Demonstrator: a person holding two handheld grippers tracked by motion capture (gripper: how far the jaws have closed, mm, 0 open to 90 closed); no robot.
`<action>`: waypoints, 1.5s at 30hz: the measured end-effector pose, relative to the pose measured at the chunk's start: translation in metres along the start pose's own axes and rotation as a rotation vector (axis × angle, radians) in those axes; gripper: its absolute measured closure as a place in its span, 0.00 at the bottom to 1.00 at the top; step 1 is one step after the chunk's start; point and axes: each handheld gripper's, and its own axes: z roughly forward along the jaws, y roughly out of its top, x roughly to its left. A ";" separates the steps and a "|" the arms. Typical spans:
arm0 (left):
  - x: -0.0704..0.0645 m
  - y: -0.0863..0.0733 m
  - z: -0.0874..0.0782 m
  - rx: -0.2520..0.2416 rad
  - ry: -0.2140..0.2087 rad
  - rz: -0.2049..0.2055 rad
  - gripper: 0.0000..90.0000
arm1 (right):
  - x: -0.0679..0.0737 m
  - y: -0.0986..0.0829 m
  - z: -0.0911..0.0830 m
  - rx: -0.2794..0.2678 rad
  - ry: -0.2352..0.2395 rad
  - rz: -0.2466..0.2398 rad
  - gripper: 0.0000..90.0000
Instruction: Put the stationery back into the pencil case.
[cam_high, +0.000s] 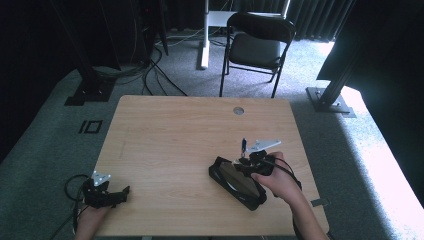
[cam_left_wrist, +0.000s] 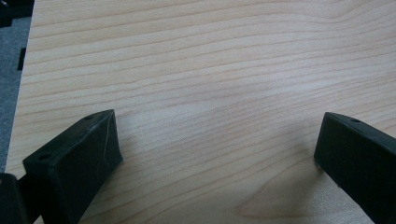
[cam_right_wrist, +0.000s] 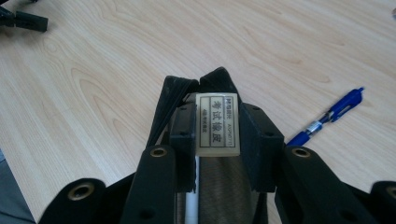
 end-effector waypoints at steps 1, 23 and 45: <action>0.000 0.000 0.000 0.000 0.000 0.000 0.01 | 0.000 -0.001 0.002 0.008 0.001 -0.001 0.76; 0.000 0.000 0.000 0.000 0.000 0.000 0.01 | 0.004 -0.014 0.044 0.147 0.016 -0.014 0.76; 0.000 0.000 0.000 0.000 0.000 0.000 0.01 | 0.006 -0.010 0.074 0.237 -0.017 -0.028 0.76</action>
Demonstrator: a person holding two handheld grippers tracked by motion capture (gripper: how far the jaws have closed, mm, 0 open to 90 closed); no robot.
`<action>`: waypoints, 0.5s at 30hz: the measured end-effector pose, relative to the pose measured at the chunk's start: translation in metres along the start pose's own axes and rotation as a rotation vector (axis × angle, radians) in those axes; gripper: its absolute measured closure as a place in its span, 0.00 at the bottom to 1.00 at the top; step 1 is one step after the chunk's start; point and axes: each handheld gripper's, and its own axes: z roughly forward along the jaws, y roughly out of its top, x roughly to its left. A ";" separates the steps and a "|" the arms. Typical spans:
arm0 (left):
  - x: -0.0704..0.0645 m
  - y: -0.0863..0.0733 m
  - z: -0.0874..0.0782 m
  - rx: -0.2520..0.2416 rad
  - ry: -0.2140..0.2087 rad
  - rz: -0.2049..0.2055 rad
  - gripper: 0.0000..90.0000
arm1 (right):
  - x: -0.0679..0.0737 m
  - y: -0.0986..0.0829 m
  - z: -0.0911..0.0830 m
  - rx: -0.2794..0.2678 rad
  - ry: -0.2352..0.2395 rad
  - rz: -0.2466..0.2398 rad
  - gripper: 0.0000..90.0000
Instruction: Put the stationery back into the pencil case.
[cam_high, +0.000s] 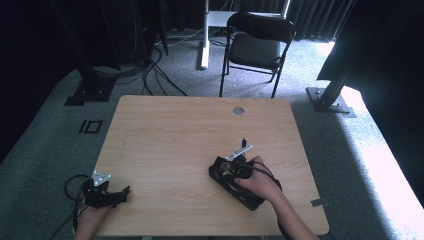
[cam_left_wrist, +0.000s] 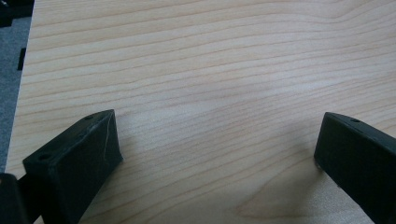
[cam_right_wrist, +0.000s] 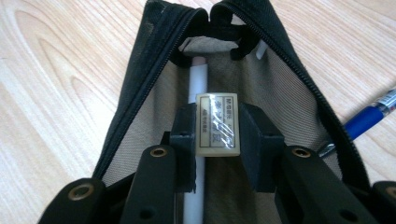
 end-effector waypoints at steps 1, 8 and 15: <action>0.000 0.000 0.000 0.000 0.000 0.000 0.01 | 0.000 0.001 0.000 0.006 -0.003 0.000 0.76; 0.000 0.000 0.000 0.000 0.000 0.000 0.01 | -0.001 0.004 0.003 0.012 -0.005 0.004 0.76; 0.000 0.000 0.000 0.000 0.000 0.000 0.01 | -0.001 0.006 0.006 0.020 -0.004 0.010 0.75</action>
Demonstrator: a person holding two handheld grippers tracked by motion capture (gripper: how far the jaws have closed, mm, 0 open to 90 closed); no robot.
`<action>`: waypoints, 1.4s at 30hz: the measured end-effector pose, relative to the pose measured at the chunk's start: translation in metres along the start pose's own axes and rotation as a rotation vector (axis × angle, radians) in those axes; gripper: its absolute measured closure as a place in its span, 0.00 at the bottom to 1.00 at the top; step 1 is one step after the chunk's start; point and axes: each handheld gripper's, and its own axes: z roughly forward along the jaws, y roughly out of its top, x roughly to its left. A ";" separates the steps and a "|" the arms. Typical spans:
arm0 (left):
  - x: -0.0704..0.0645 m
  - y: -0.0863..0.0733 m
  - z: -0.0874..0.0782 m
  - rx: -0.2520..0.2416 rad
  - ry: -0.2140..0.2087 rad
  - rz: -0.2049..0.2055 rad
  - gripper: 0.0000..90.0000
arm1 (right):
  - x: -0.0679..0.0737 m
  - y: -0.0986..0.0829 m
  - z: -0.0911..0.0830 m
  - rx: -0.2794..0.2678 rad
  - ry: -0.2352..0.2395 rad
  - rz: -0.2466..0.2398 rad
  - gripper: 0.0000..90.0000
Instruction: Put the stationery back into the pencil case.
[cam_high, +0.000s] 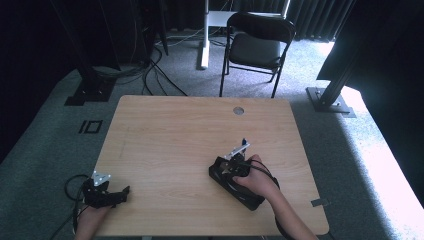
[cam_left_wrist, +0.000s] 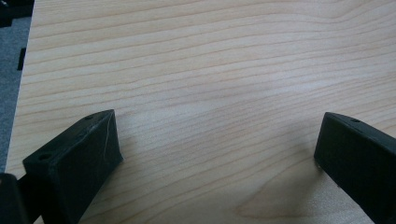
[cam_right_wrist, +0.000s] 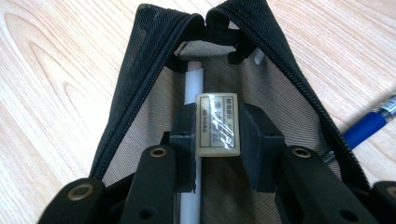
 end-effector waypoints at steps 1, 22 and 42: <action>0.000 0.000 0.000 0.000 0.000 0.000 0.01 | 0.000 0.000 0.000 -0.003 0.006 0.005 0.75; 0.000 0.000 0.000 0.000 0.000 0.000 0.01 | -0.016 -0.004 -0.058 -0.201 -0.013 0.060 0.74; 0.000 0.000 0.000 0.000 0.000 0.000 0.01 | -0.056 -0.003 -0.053 -0.290 -0.131 0.199 0.71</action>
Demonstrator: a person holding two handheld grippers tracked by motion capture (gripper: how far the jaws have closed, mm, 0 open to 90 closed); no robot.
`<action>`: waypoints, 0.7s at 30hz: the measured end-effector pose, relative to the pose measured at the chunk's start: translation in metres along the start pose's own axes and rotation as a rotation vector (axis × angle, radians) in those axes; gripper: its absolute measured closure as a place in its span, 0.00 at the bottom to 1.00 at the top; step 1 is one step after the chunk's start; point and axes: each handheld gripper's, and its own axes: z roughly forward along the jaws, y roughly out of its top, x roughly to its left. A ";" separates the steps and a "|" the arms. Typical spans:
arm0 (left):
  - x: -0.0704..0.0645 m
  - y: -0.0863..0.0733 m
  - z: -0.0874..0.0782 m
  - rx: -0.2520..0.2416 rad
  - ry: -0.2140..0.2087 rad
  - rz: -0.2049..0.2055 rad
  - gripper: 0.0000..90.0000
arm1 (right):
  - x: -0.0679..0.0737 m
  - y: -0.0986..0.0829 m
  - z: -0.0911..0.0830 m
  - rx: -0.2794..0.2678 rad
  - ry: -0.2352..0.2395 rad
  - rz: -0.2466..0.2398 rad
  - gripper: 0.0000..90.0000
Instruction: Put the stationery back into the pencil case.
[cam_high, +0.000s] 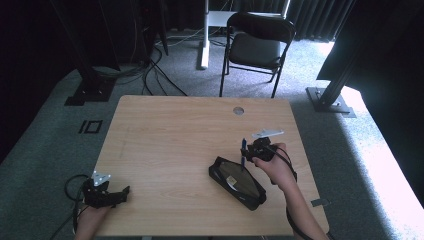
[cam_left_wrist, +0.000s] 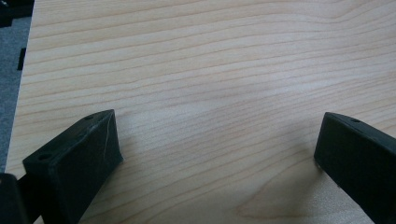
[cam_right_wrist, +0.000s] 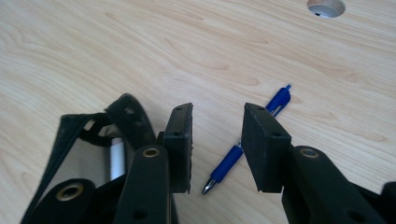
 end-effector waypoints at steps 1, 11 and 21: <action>0.000 0.000 0.000 0.000 0.000 0.000 0.01 | 0.000 0.000 0.000 0.000 0.000 0.000 0.71; 0.000 0.000 0.000 0.000 0.000 0.000 0.01 | -0.018 0.000 0.025 0.037 -0.049 0.043 0.69; 0.000 0.000 0.000 0.000 0.000 0.000 0.01 | -0.032 -0.004 0.050 0.085 -0.074 0.090 0.69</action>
